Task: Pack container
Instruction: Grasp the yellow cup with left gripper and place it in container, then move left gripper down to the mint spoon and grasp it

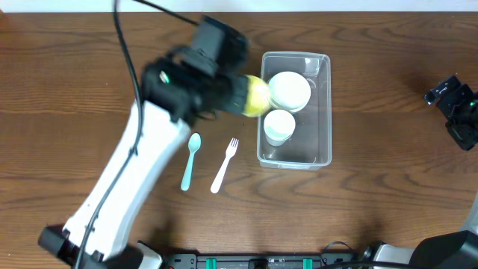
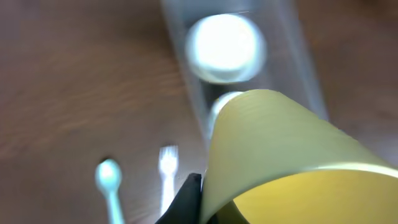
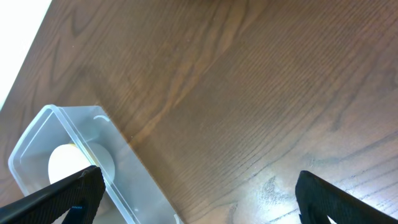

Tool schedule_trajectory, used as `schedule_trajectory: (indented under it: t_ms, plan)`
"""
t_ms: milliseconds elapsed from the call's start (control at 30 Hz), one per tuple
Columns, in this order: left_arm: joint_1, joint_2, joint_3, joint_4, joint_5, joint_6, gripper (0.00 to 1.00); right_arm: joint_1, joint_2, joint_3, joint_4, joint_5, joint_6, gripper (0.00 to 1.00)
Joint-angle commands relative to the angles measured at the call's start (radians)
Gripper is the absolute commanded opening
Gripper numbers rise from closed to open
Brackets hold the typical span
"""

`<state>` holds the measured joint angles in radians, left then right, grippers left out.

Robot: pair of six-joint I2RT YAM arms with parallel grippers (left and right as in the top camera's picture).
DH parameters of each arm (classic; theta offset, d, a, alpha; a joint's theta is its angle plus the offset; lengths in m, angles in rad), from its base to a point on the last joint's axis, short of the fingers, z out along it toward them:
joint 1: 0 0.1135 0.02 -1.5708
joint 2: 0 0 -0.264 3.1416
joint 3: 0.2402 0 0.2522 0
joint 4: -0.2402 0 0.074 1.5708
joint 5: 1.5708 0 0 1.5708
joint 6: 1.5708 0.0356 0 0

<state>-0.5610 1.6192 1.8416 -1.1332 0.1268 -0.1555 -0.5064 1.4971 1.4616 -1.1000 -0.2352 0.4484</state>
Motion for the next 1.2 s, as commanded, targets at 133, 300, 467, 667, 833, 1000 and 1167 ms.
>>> schedule_trajectory:
  t_ms: [133,300,467,667,833,1000,1167]
  plan:
    - [-0.135,0.132,-0.033,0.048,-0.038,0.027,0.06,-0.005,0.003,0.002,0.000,-0.001,0.007,0.99]
    - [-0.135,0.285,-0.034,0.066,-0.127,0.012,0.06,-0.005,0.003,0.002,0.000,-0.001,0.007,0.99]
    - [-0.124,0.404,-0.033,0.099,-0.138,0.012,0.06,-0.005,0.003,0.002,0.000,0.000,0.007,0.99]
    - [-0.122,0.418,-0.008,0.060,-0.138,0.012,0.98,-0.005,0.003,0.002,0.000,-0.001,0.007,0.99]
    - [-0.100,0.331,0.095,-0.040,-0.139,0.008,0.98,-0.005,0.003,0.002,0.000,-0.001,0.007,0.99]
    - [-0.033,0.193,0.115,-0.121,-0.150,0.010,0.98,-0.005,0.003,0.002,0.000,-0.001,0.007,0.99]
    - [0.084,0.135,0.101,-0.270,-0.227,0.009,0.98,-0.005,0.003,0.002,0.000,-0.001,0.007,0.99]
